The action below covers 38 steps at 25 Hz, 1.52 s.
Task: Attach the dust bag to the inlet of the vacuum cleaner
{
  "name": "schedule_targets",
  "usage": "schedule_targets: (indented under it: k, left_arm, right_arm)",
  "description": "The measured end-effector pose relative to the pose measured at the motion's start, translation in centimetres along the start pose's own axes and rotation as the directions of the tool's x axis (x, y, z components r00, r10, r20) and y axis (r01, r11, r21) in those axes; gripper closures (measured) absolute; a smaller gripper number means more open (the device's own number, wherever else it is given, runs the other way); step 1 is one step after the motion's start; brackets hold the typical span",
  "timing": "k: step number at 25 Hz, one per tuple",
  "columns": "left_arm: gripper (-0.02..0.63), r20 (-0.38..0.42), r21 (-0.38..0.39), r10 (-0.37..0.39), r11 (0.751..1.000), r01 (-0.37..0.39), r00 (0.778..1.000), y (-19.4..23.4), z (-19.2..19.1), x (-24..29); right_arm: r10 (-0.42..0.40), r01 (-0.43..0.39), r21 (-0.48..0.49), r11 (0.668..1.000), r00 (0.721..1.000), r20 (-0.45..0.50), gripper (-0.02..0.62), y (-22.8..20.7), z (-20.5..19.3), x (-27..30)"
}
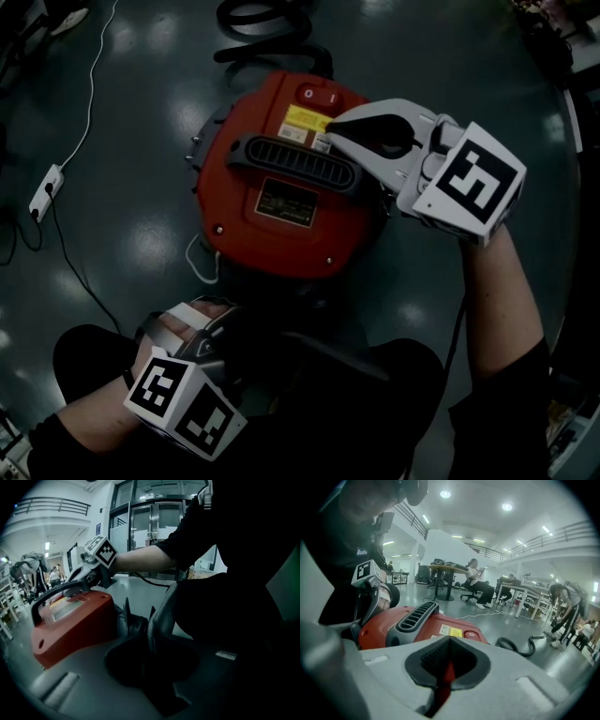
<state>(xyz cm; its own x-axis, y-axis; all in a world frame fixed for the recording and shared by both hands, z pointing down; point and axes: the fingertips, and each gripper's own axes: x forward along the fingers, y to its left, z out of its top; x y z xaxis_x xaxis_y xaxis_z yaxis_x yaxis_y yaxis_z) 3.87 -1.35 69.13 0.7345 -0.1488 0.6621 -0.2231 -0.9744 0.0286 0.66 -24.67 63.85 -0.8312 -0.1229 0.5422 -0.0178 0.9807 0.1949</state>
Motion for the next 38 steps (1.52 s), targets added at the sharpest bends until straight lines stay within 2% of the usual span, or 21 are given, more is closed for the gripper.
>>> schedule_targets:
  k: [5,11,16,19,28,38]
  left_arm:
    - [0.54,-0.031,0.021,-0.012,1.0,0.013,0.999,0.2,0.7,0.5]
    - [0.535,-0.05,0.04,0.007,0.999,-0.005,0.999,0.4,1.3,0.9]
    - [0.537,-0.032,0.0,0.001,1.0,-0.001,0.999,0.4,0.4,0.3]
    - [0.535,-0.035,-0.015,-0.012,1.0,0.011,0.999,0.5,0.1,0.0]
    - [0.526,-0.086,0.1,0.035,0.995,-0.026,0.996,0.6,1.1,0.9]
    - [0.518,-0.095,0.082,-0.014,0.996,0.022,0.995,0.3,0.6,0.7]
  right_arm:
    - [0.015,-0.015,-0.007,1.0,1.0,-0.002,0.598,0.1,0.1,0.0]
    - [0.009,-0.009,-0.002,1.0,1.0,0.006,0.598,0.1,0.2,0.1]
    - [0.001,-0.003,-0.043,0.999,0.999,-0.041,0.598,0.1,0.1,-0.1]
    - [0.009,-0.011,-0.045,0.999,0.999,-0.038,0.598,0.2,0.2,0.0]
    - [-0.002,0.001,-0.038,0.999,0.999,-0.033,0.598,0.0,0.1,0.0]
    - [-0.004,0.002,-0.054,0.999,0.999,-0.043,0.598,0.0,0.0,-0.1]
